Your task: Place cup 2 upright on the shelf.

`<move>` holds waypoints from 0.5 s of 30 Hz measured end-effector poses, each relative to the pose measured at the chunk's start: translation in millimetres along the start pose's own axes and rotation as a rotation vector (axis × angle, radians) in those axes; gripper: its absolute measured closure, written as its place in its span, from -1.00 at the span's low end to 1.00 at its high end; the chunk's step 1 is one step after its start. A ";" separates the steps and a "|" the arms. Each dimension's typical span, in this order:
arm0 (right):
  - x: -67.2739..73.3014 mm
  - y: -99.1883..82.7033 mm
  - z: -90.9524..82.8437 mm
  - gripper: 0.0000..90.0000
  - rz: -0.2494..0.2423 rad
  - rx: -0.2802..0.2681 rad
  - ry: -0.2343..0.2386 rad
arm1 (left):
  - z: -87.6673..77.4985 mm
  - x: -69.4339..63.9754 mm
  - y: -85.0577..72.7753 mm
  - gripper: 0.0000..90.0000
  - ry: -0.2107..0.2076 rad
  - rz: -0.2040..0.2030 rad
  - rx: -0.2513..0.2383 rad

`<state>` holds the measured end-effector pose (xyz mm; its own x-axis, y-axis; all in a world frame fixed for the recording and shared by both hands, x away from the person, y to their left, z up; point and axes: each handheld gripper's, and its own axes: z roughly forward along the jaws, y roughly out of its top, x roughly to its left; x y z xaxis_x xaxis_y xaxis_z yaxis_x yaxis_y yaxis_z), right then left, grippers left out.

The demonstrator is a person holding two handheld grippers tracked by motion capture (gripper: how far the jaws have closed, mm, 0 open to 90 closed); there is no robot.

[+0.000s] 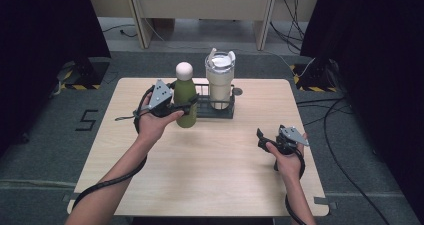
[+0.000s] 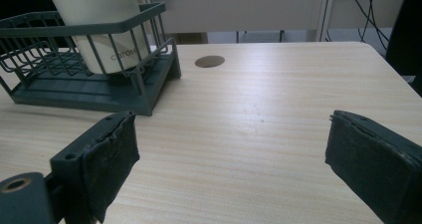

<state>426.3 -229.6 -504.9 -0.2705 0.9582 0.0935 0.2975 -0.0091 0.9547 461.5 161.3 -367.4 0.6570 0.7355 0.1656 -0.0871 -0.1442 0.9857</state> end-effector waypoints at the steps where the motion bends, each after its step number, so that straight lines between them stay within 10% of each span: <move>1: -0.1 0.0 0.0 -0.85 -0.001 0.000 0.000 | 1.3 1.0 0.6 -0.46 0.004 -0.005 0.001; 15: -0.8 -1.0 0.6 -0.85 0.009 0.003 0.002 | 23.0 18.3 13.0 -0.46 0.060 -0.014 -0.005</move>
<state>426.8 -230.2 -506.1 -0.2692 0.9576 0.1027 0.3026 -0.0171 0.9530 489.6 157.6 -352.3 0.6122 0.7756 0.1537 -0.0825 -0.1306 0.9880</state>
